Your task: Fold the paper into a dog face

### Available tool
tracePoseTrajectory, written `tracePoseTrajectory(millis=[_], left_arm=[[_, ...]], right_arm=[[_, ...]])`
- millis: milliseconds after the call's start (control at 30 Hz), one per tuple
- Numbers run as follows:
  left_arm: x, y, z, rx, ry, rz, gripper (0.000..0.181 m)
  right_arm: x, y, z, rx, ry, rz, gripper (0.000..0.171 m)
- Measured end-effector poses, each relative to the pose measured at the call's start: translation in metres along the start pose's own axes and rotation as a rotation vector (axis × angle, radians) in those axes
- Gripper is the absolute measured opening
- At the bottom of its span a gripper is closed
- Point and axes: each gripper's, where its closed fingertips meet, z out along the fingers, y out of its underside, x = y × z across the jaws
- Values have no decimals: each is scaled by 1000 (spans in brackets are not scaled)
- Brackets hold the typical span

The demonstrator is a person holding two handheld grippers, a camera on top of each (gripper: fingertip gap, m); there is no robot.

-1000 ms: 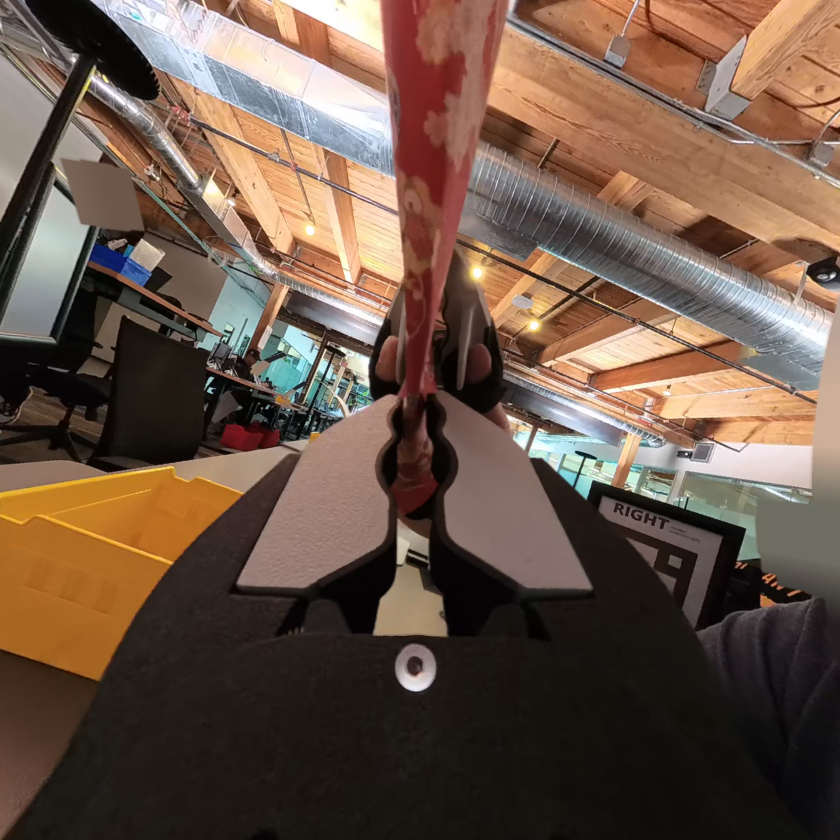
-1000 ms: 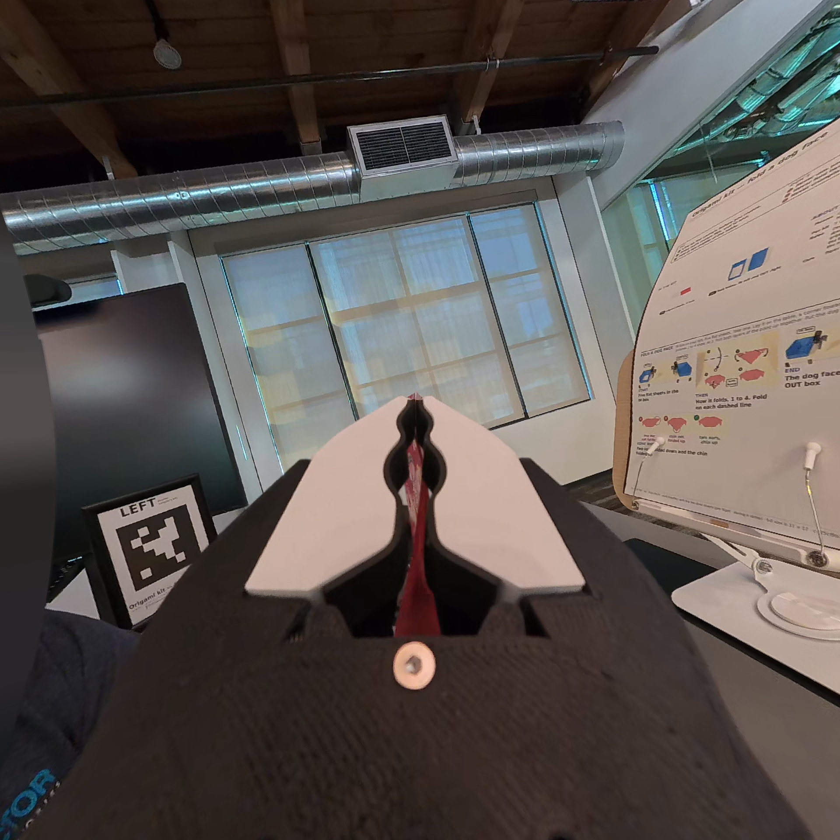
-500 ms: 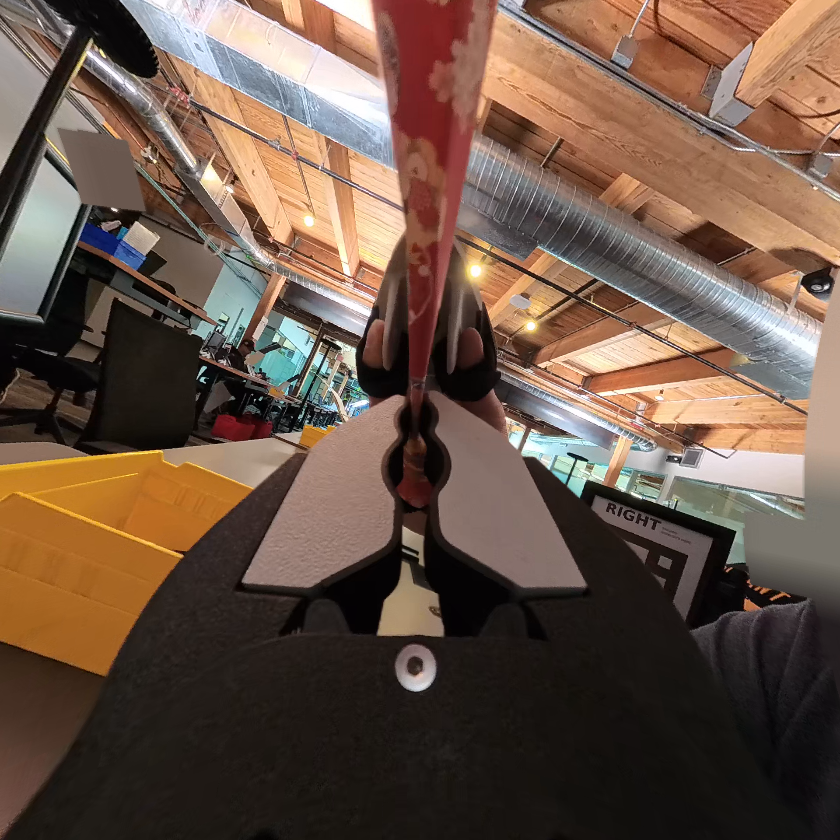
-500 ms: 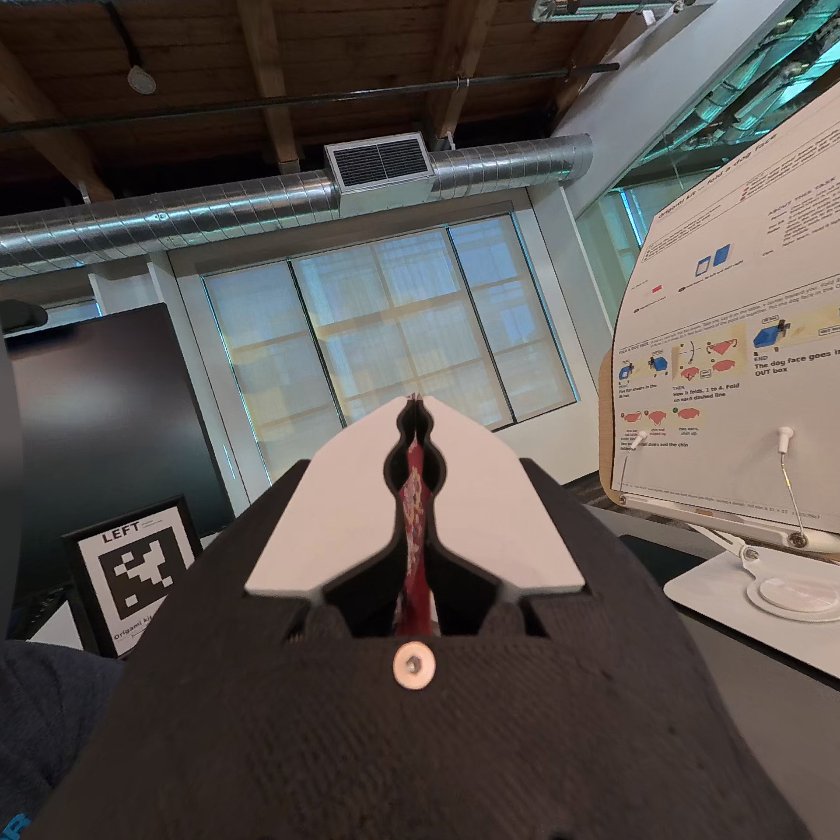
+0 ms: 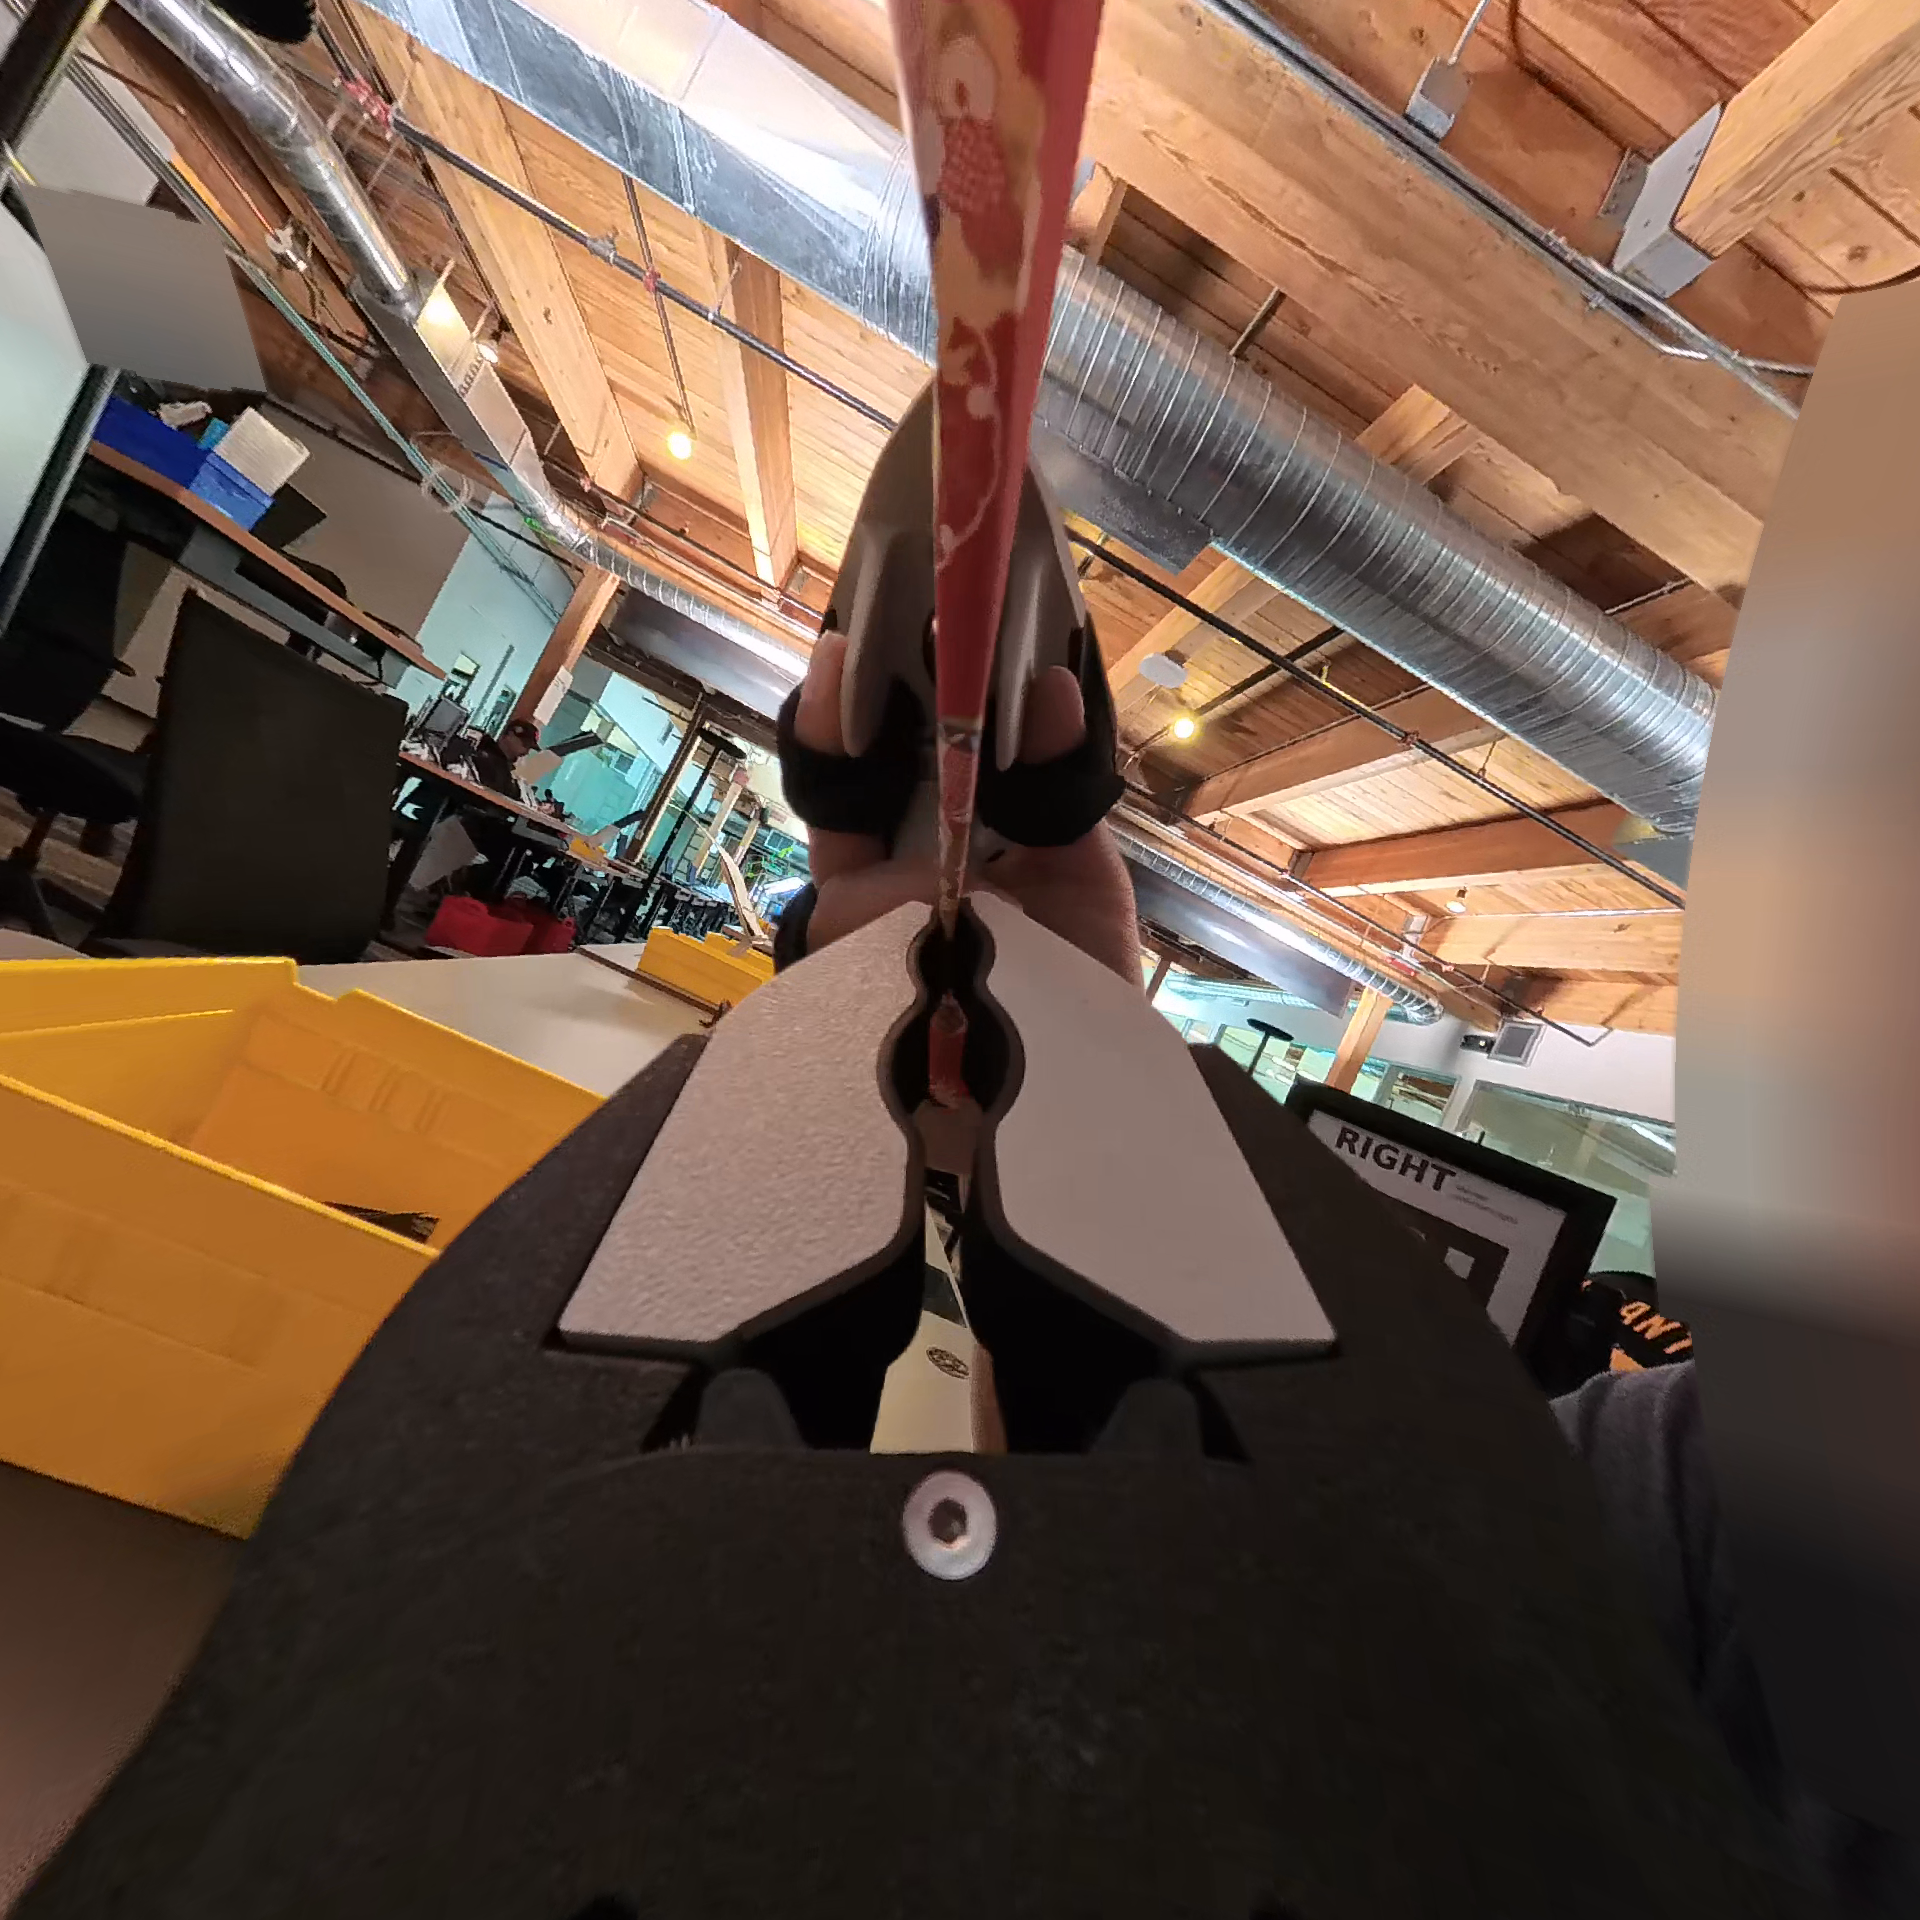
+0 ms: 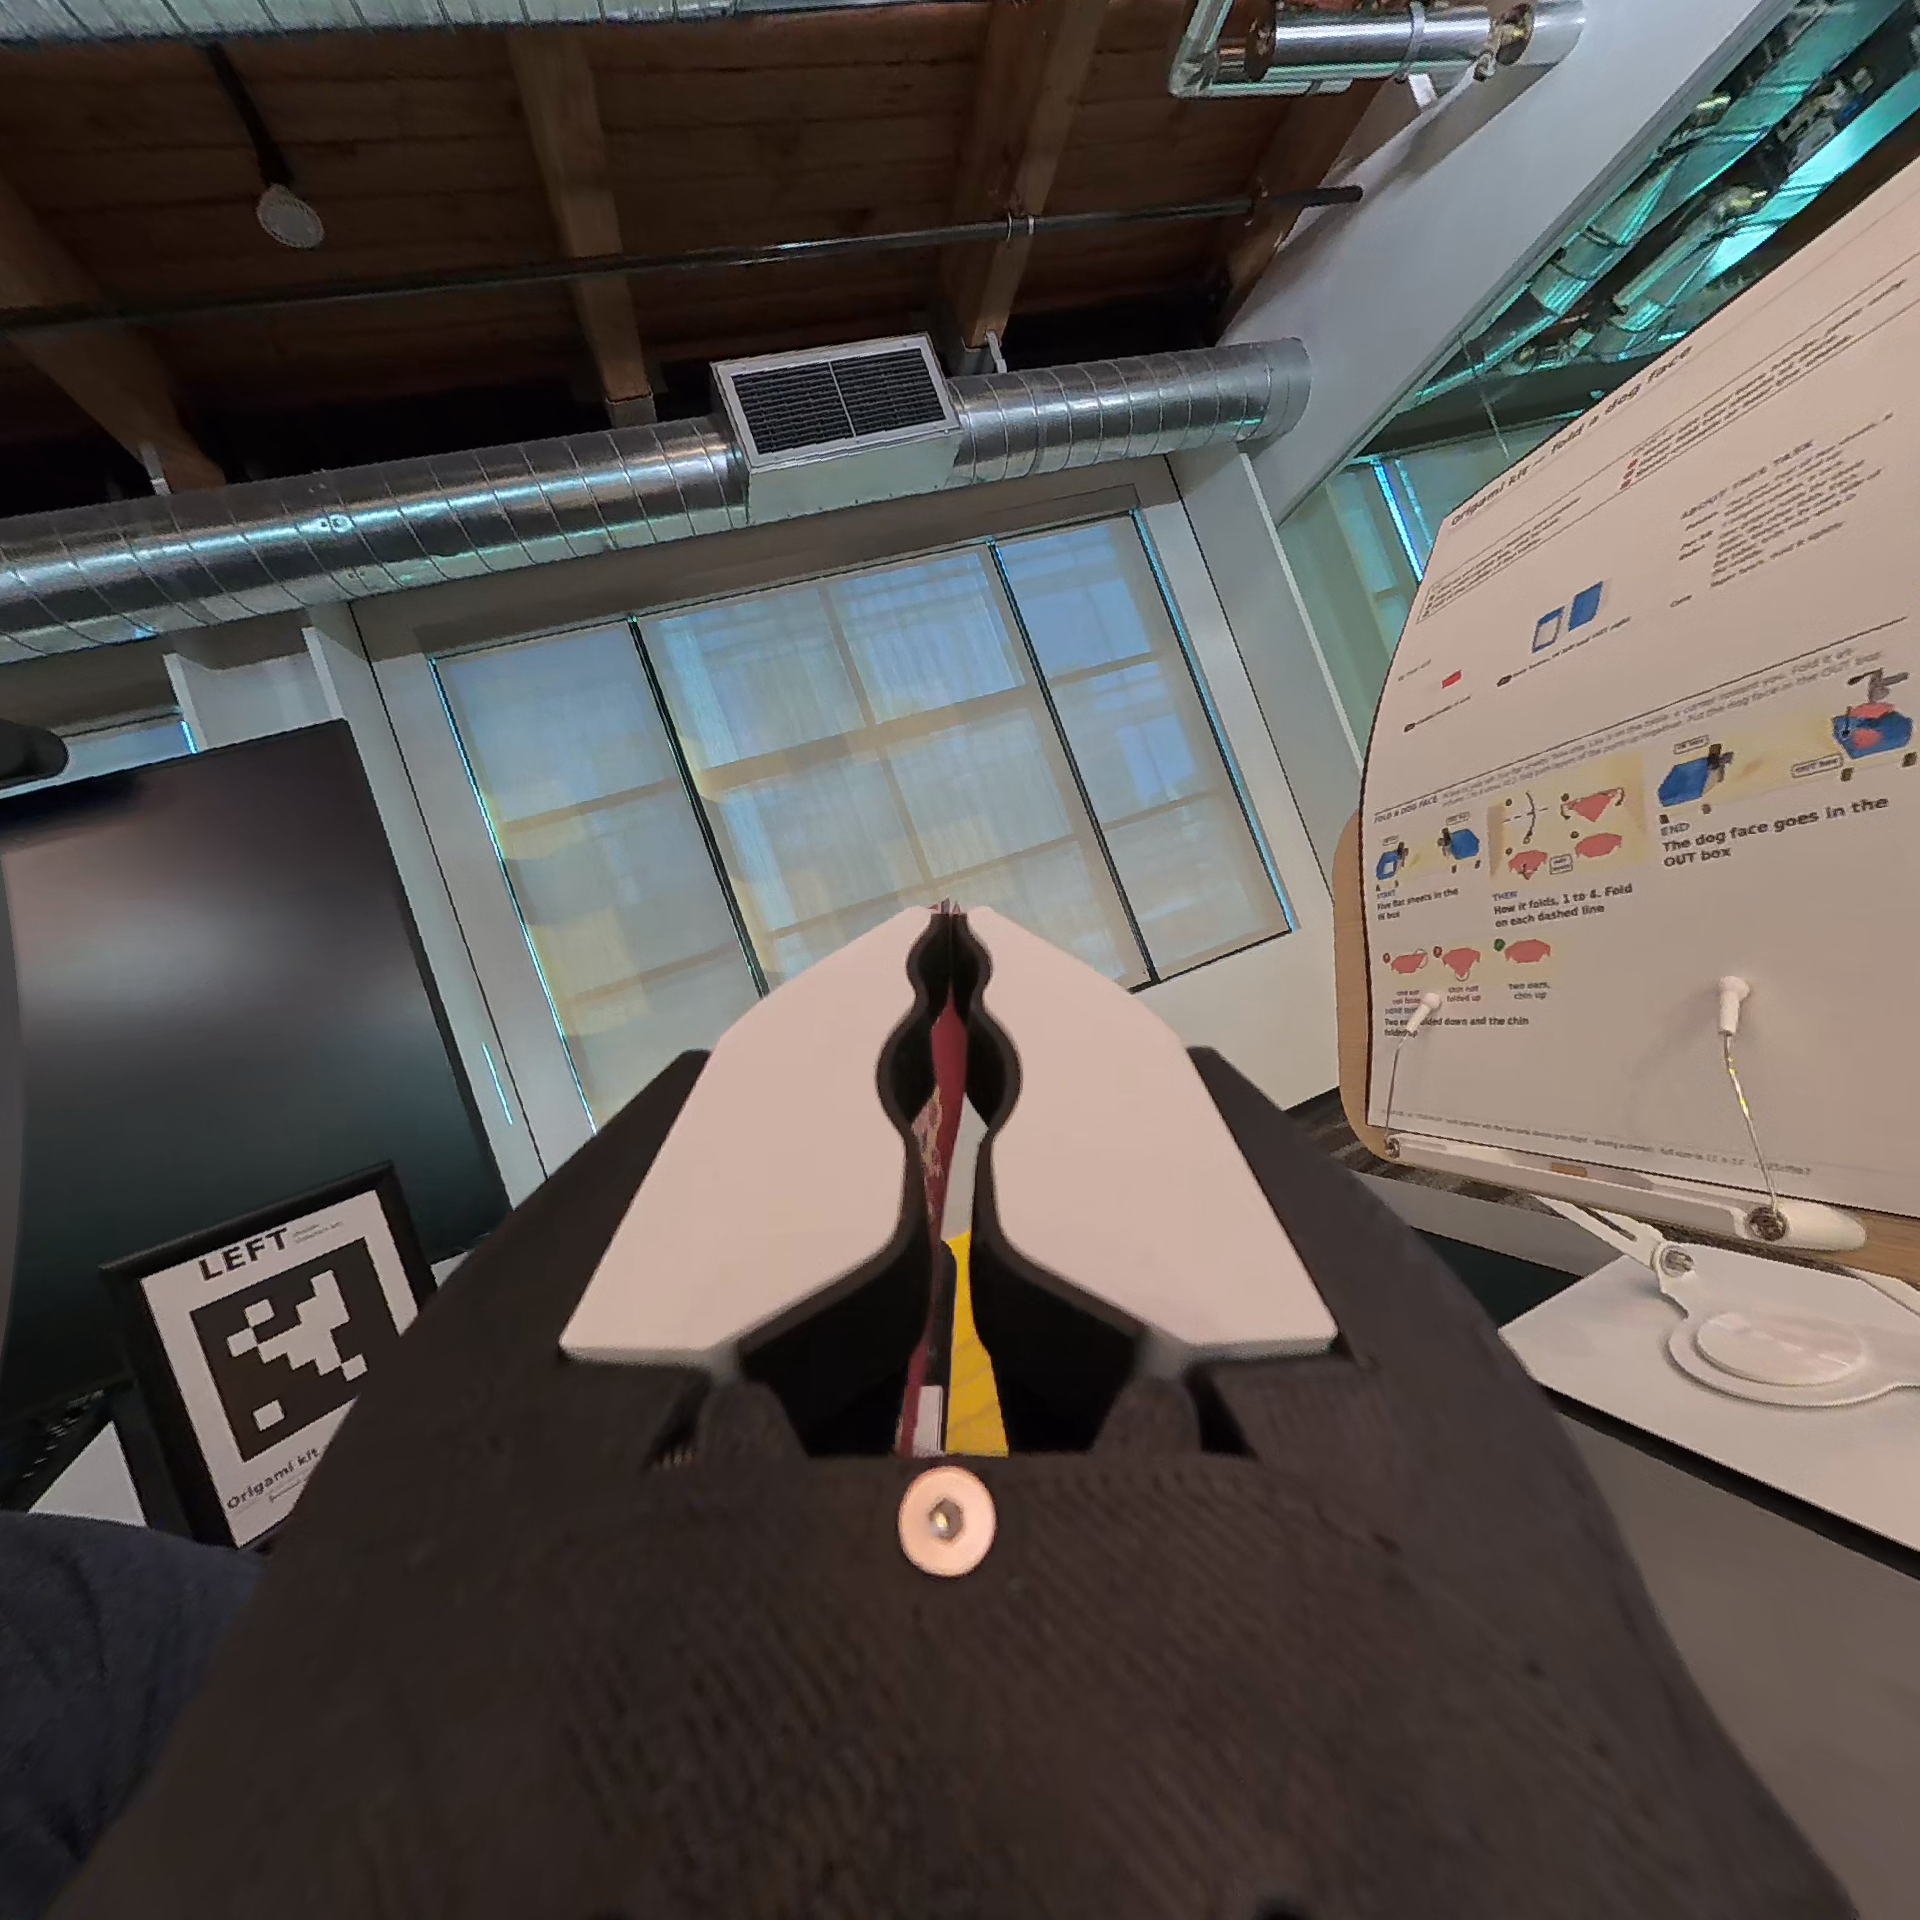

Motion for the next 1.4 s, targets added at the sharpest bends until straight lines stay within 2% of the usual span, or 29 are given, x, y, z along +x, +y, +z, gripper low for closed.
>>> tracePoseTrajectory(millis=[167,233,433,500,633,700,800,967,1033,1100,1400], left_arm=[[2,-2,-1,27,-13,38,6],[4,2,1,13,0,33,0],[7,1,0,24,-2,41,6],[8,6,2,3,6,43,0],[10,5,2,11,13,37,0],[11,7,2,19,18,22,9],[10,15,4,-8,14,23,0],[11,13,3,-7,18,19,0],[11,16,4,-12,18,23,7],[11,19,5,-25,17,27,0],[10,19,4,-11,7,23,0]], right_arm=[[1,-7,-3,26,3,6,1],[2,-7,-4,21,10,6,1],[4,-10,-5,52,21,15,1],[5,-9,-6,46,30,12,1],[5,-10,-6,62,35,11,1],[6,-12,-7,79,38,14,1],[8,-10,-7,69,48,14,1],[10,-11,-8,78,56,18,1],[11,-13,-9,90,59,23,1],[12,-13,-9,82,63,22,0],[14,-17,-12,108,77,21,0]])
